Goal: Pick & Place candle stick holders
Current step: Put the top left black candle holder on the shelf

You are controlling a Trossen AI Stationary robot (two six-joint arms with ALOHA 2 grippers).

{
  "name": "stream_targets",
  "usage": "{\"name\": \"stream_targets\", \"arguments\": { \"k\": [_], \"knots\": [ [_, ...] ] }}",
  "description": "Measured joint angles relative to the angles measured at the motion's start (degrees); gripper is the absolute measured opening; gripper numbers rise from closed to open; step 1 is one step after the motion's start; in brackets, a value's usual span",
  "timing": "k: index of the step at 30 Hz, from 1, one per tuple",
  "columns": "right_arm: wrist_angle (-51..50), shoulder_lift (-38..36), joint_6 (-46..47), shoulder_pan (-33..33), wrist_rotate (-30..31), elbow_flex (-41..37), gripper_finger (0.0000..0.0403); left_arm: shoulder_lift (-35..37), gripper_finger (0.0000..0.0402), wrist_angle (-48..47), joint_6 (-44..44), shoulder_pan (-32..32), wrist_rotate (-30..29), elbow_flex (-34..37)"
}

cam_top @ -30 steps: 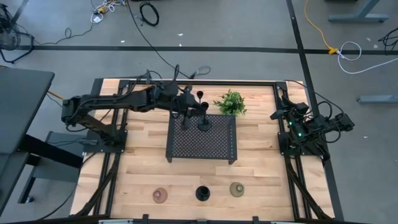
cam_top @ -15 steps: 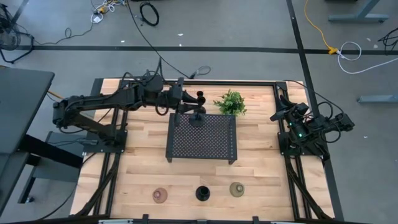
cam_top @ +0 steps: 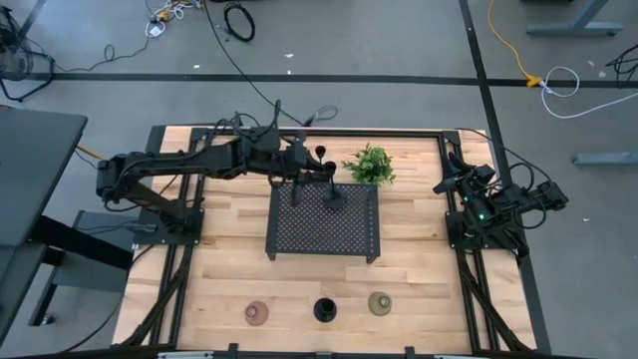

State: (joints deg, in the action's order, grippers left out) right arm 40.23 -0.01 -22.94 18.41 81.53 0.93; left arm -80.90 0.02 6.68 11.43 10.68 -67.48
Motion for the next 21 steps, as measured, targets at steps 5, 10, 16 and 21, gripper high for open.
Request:
{"name": "stream_targets", "arguments": {
  "k": [5,10,16,21],
  "knots": [
    [-0.4,0.0,0.0,0.0,0.1,0.0,0.0130,-0.5,0.0073,0.0,0.0,0.0,-0.6,0.0],
    [-0.5,0.0,0.0,0.0,0.1,0.0,0.0130,-0.5,0.0073,0.1,0.0,0.0,-0.6,0.0],
    [-0.5,0.0,0.0,0.0,0.1,0.0,0.0130,-0.5,0.0073,-0.4,0.0,0.0,-0.6,0.0],
    [-0.5,0.0,0.0,0.0,0.1,0.0,0.0130,-0.5,0.0074,-2.3,0.0,0.0,-2.9,0.0]
  ]
}}
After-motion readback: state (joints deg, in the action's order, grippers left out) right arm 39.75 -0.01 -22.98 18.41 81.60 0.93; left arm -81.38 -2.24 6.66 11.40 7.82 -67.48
